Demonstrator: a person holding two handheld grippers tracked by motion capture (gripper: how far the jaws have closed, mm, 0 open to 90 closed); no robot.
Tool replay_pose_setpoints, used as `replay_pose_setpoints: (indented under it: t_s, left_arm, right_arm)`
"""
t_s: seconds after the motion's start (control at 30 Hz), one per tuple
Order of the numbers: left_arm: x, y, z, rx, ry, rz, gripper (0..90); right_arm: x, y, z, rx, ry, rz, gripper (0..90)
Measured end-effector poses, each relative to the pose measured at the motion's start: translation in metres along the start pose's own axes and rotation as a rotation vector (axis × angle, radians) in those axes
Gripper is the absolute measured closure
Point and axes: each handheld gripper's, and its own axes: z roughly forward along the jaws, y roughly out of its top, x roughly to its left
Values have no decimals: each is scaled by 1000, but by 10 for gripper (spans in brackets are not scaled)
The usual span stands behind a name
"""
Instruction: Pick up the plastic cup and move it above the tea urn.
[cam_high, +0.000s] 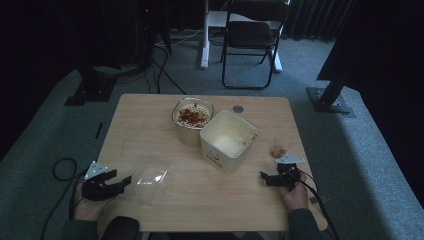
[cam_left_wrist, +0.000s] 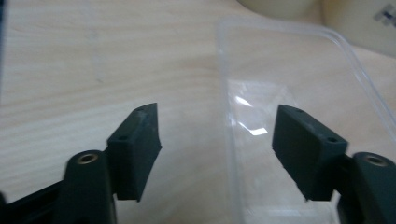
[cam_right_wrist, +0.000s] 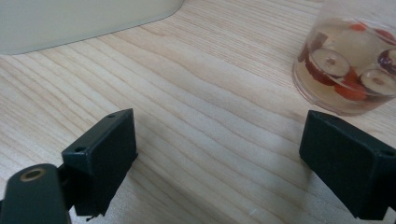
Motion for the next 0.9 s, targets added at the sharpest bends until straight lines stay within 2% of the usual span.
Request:
replay_pose_setpoints:
  t_s: [0.1, 0.13, 0.17, 0.2, 0.23, 0.3, 0.43, 0.53, 0.57, 0.6, 0.63, 0.67, 0.73, 0.8, 0.9]
  left_arm:
    - [-3, -1, 10, 72, 12, 23, 424]
    - [-3, -1, 10, 72, 12, 23, 454]
    - [-3, 1, 21, 94, -12, 9, 454]
    - [-4, 3, 26, 109, -9, 22, 567]
    - [-4, 6, 31, 121, -13, 34, 602]
    - [-6, 14, 42, 148, 6, 63, 680]
    - [-9, 31, 61, 161, 7, 93, 801]
    - [-10, 43, 74, 151, -3, 106, 801]
    - [-10, 43, 74, 151, -3, 106, 776]
    - [-7, 49, 81, 143, -10, 89, 776]
    - [-7, 52, 82, 140, -10, 86, 693]
    - [-7, 53, 82, 136, -11, 83, 641]
    - [-8, 54, 79, 131, -19, 83, 605]
    - [-7, 51, 74, 130, -16, 78, 596]
    - [-2, 43, 68, 141, -32, 60, 606]
  right_arm:
    - [0, 0, 0, -1, -1, 2, 106]
    - [0, 0, 0, -1, -1, 2, 106]
    - [0, 0, 0, 0, -1, 1, 106]
    - [0, 0, 0, 0, -2, 1, 106]
    - [0, 0, 0, -1, -1, 1, 106]
    - [0, 0, 0, 0, -1, 2, 106]
    - [0, 0, 0, 0, -1, 1, 107]
    - [0, 0, 0, 0, -1, 1, 107]
    - [0, 0, 0, 0, -1, 1, 107]
    - [0, 0, 0, -1, -2, 2, 106]
    - [0, 0, 0, 0, -2, 1, 107]
    - [0, 0, 0, 0, -2, 1, 106]
    - [0, 0, 0, 0, -2, 1, 106]
    - [0, 0, 0, 0, -2, 1, 106]
    - [0, 0, 0, 0, -1, 2, 107]
